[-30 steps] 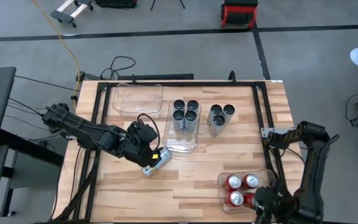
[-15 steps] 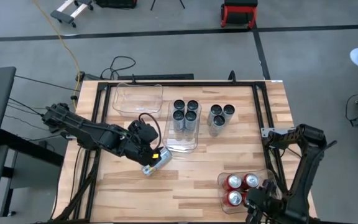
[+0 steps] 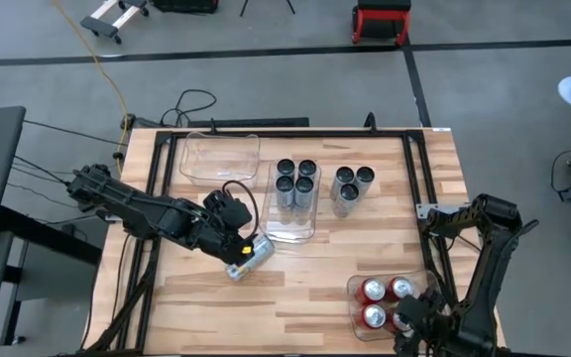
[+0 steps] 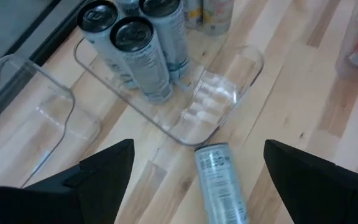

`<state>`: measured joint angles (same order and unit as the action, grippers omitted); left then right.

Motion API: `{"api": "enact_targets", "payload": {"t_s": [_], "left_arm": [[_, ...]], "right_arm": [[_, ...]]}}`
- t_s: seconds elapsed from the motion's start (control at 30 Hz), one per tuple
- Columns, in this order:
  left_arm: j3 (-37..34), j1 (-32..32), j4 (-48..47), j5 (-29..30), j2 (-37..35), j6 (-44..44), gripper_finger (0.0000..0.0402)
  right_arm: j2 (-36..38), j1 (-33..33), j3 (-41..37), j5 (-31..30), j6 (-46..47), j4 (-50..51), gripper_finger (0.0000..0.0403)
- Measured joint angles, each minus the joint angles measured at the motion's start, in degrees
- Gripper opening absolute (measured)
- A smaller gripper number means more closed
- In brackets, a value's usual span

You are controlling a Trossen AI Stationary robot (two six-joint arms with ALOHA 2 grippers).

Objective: Sort soda cans
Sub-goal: Put the red soda can into the bottom transparent bin, then put the white yellow soda can into the top transparent bin

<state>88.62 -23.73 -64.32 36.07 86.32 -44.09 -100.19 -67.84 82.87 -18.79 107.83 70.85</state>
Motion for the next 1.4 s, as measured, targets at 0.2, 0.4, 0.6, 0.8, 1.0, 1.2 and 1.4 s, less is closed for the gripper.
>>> {"api": "enact_targets", "payload": {"t_s": [0.2,0.4,0.6,0.8,1.0,1.2,1.4], "left_arm": [[0.0,0.1,-5.3,-2.4,0.0,0.1,0.0355],[-3.7,1.6,-1.0,-9.8,-0.1,2.9,0.0355],[-16.4,4.2,13.8,-13.8,0.4,-0.7,0.0355],[-24.9,5.8,24.4,-21.1,0.3,-2.5,0.0355],[-32.5,5.8,34.4,-27.4,0.8,-3.1,0.0355],[-36.9,5.8,42.2,-27.7,0.9,-7.4,0.0355],[-40.6,5.8,44.4,-24.2,2.5,-9.0,0.0355]], "right_arm": [[3.6,0.0,0.0,-1.9,3.4,-1.1,0.0385],[10.0,-0.3,0.1,-15.7,4.3,-4.8,0.0392],[14.6,1.7,0.1,-28.0,-0.6,-9.4,0.0393],[15.6,6.1,0.1,-31.0,-10.3,-17.4,0.0393],[15.6,10.6,0.1,-31.0,-16.2,-20.0,0.0393],[15.6,14.2,0.1,-30.9,-20.4,-21.3,0.0392],[15.6,18.4,0.1,-31.0,-23.8,-23.4,0.0392]]}}
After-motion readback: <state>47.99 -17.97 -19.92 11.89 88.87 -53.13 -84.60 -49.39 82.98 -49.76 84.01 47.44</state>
